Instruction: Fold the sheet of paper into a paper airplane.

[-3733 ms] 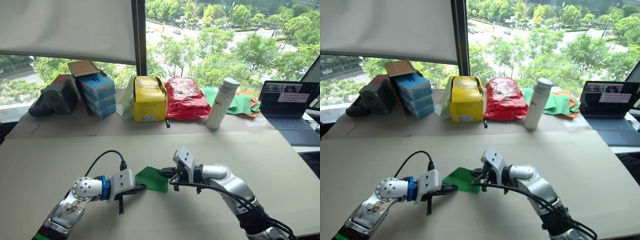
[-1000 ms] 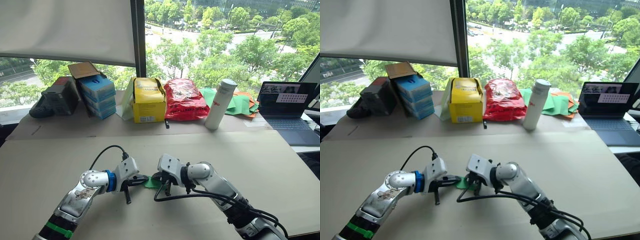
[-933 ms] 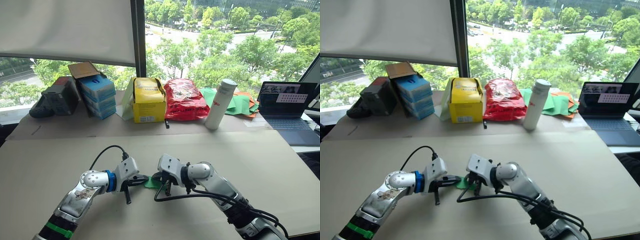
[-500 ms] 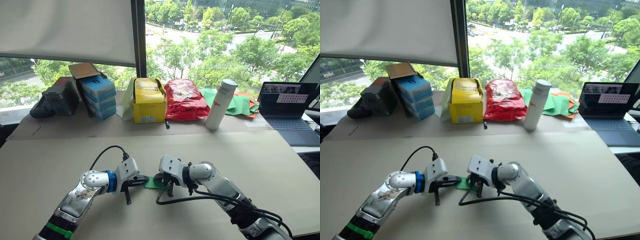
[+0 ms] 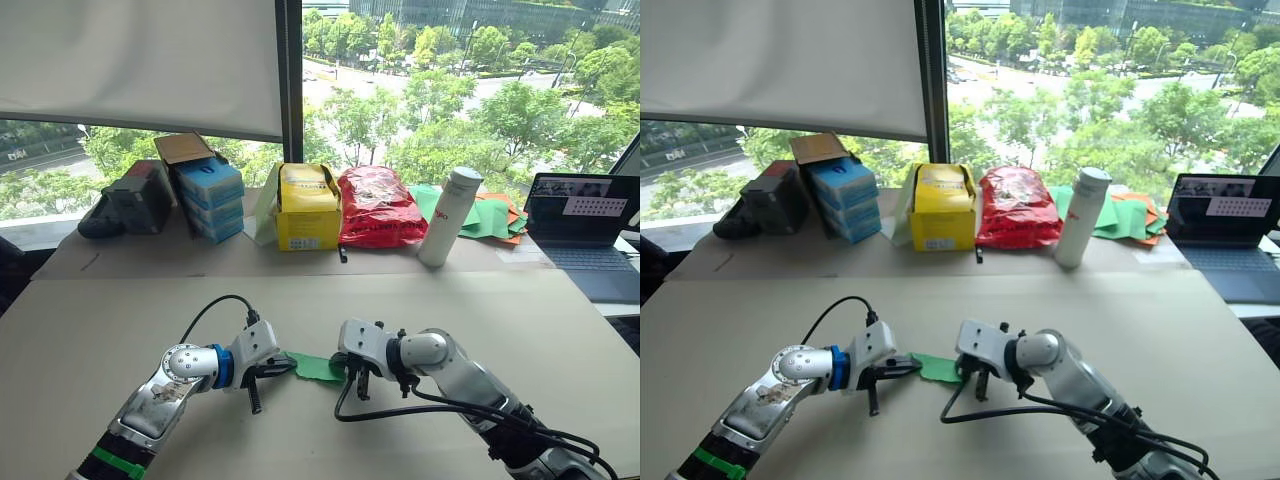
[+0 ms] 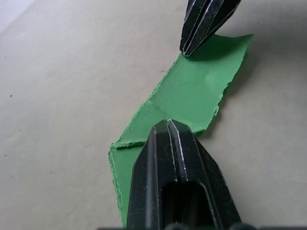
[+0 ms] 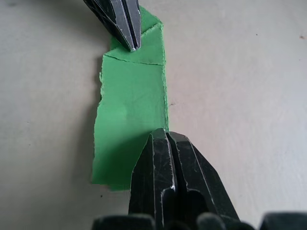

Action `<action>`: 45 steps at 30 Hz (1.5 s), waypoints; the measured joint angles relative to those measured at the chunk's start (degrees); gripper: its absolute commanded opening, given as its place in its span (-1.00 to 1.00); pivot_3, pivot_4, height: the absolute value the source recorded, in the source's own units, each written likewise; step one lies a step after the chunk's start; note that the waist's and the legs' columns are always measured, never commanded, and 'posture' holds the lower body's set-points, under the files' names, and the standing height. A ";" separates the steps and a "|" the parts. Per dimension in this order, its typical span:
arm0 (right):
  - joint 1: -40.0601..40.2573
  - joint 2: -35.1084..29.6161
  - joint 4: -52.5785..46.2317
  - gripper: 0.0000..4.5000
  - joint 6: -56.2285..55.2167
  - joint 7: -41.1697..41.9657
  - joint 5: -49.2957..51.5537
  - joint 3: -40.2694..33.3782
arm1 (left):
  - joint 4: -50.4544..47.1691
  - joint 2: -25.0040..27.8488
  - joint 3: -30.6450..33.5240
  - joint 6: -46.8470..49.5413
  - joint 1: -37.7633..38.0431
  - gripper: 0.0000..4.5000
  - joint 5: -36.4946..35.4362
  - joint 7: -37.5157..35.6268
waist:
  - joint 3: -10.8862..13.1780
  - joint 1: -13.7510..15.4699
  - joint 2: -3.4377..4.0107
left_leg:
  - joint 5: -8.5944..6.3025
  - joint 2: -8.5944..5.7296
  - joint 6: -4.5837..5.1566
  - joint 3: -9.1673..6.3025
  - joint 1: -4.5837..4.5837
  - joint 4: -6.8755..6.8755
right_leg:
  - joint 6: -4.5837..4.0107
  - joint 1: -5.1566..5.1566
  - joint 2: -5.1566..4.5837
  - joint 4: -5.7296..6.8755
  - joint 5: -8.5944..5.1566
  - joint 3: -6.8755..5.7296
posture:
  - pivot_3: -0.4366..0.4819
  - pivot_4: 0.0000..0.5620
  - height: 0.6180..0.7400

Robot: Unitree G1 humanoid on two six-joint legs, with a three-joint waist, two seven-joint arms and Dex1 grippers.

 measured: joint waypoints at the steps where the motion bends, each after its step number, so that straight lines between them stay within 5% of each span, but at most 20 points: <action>1: 0.38 -0.61 -0.53 -0.97 0.03 -0.01 0.00 -0.18 | 0.03 0.00 0.01 -0.01 -0.01 -1.00 0.01 -0.05 | -0.02 0.14 0.03 | 0.00 -0.01 0.01 -0.01 -0.01 0.00 | 0.01 0.00 -0.01 -0.03 0.01 -0.01 | -0.05 -0.47 1.00; 20: 3.81 -8.20 -7.89 -0.97 5.83 0.27 0.01 -3.47 | 0.97 -0.10 -0.59 -0.05 -1.00 -1.00 0.19 -0.51 | -0.14 1.48 0.15 | -0.15 -0.07 0.25 -0.04 -0.11 -0.01 | 0.17 0.14 -0.16 -0.56 0.11 -0.02 | -0.05 -0.47 1.00; 31: -1.70 -2.59 -7.25 -0.97 8.11 -1.63 4.58 -10.76 | 0.50 0.05 0.04 -0.03 -1.02 -1.00 0.19 -0.68 | -0.03 0.54 0.26 | -0.05 0.00 0.09 -0.05 -0.65 -0.13 | 0.18 -0.23 -0.10 -0.49 0.20 0.01 | -0.05 -0.47 1.00; 45: 1.72 -0.91 -9.38 -0.97 9.24 -1.55 3.80 -0.50 | -0.49 0.50 0.47 1.33 -1.29 -1.00 0.18 -0.58 | -0.03 -0.01 0.25 | -0.01 -0.09 0.16 0.16 -1.12 0.02 | 0.28 -0.75 0.38 -0.33 0.25 -0.12 | -0.05 -0.47 1.00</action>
